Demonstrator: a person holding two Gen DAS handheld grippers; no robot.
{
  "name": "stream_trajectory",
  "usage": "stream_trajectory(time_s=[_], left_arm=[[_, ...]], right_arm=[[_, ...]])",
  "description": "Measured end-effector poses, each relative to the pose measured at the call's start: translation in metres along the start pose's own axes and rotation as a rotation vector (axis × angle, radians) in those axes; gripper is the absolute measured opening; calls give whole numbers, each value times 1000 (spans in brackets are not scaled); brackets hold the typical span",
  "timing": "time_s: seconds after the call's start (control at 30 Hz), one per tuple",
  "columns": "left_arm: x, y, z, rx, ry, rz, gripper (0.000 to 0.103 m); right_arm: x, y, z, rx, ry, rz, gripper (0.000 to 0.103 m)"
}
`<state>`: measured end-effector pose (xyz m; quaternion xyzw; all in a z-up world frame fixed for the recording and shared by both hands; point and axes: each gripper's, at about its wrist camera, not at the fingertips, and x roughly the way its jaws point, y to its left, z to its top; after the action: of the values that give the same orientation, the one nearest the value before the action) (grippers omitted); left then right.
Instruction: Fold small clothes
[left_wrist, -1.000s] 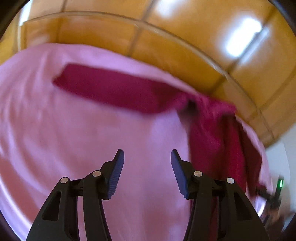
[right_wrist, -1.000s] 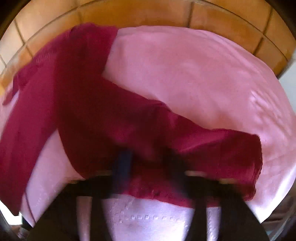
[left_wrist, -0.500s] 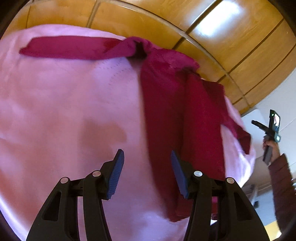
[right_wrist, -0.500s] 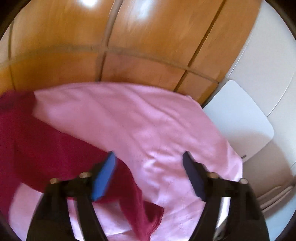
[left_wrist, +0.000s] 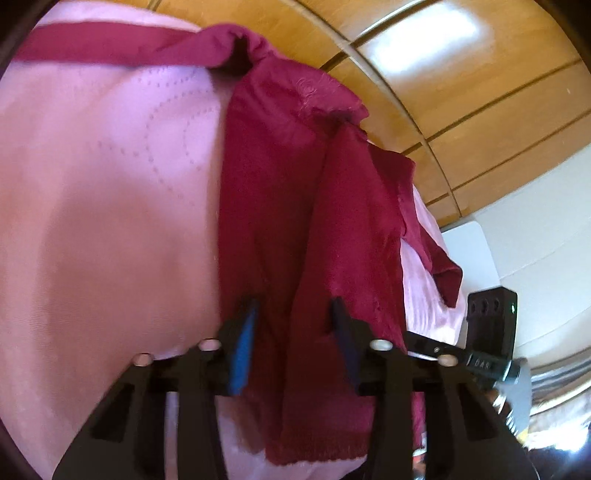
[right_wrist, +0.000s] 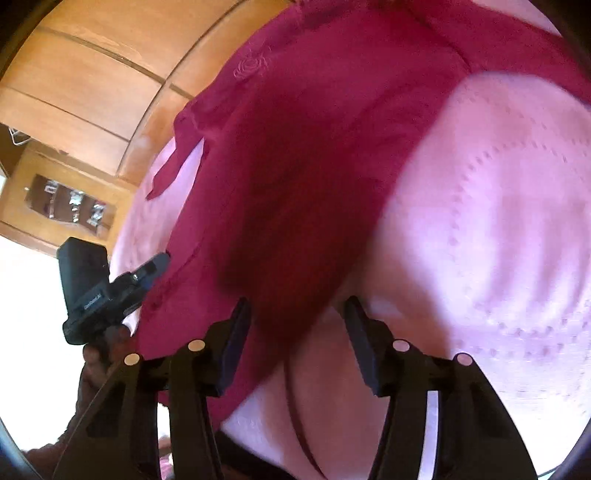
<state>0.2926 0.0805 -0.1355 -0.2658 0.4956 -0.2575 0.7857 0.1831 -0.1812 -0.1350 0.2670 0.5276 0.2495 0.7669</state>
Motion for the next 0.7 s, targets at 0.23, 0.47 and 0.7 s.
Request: stream_trajectory(time_s=[0.23,0.47,0.7], left_arm=[[-14,-12,1,30,-71,-76,8],[-34,-39,-6,124,-71,-101,0],[-21,-9,-14,57,-19,41,39]], right_arm=[[-19,12,-5,-105,-36,-64,6],[-93,8,-19,-234,-126,-262,6],[-114,-52,-18,-101,-170,-442,6]])
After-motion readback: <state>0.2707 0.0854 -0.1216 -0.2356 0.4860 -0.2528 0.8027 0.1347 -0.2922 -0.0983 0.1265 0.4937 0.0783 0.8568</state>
